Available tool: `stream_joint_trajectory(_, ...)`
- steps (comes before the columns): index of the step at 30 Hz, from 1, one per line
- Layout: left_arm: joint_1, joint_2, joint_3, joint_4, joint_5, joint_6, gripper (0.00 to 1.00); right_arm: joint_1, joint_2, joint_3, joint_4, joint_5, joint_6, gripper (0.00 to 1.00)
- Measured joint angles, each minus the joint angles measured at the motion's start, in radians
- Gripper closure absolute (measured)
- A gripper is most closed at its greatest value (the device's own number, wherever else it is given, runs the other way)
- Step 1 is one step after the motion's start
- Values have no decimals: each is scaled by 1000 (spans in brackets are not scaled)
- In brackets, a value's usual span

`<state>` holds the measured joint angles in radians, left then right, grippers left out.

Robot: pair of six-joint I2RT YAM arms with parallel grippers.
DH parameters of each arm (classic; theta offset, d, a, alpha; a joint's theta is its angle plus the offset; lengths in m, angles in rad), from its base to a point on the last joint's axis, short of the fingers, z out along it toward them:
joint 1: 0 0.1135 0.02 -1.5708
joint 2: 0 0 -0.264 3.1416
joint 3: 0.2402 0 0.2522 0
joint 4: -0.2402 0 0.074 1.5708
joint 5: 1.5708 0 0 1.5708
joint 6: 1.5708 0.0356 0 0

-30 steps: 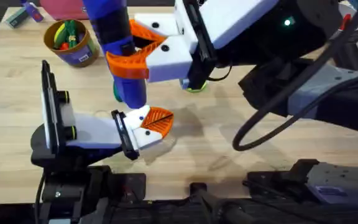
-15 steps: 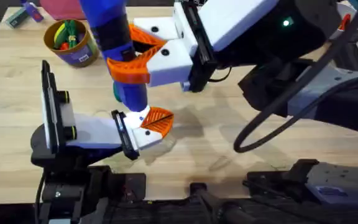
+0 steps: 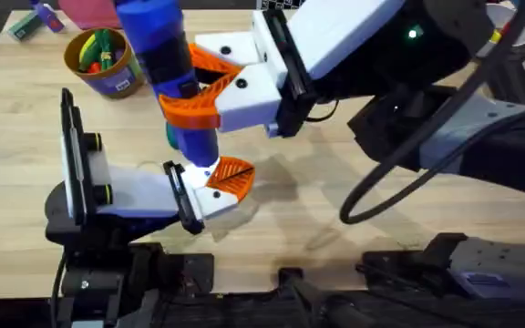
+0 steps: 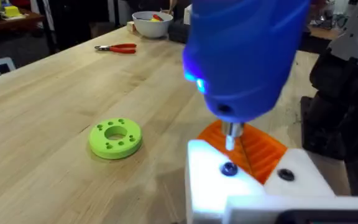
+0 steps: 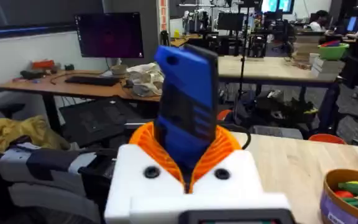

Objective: Pick up the gripper from the table and insert it into the empty holder that is missing its gripper. Then pick up a screw, insert it into the mounting hole, and use the screwdriver to tighten it. Finally, clean up the table by picking up the vegetable and placing it into the bucket.

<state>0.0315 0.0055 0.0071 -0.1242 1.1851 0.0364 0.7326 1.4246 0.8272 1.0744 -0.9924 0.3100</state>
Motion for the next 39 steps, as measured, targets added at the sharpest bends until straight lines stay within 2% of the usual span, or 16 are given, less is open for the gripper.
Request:
stream_joint_trajectory(10, 0, 0, 0, 0, 0, 0, 989, 24, 5, 0, 1, 0, -4, 977)
stream_joint_trajectory(39, 0, 0, 0, 0, 0, 0, 989, 24, 5, 0, -24, -19, -53, 977)
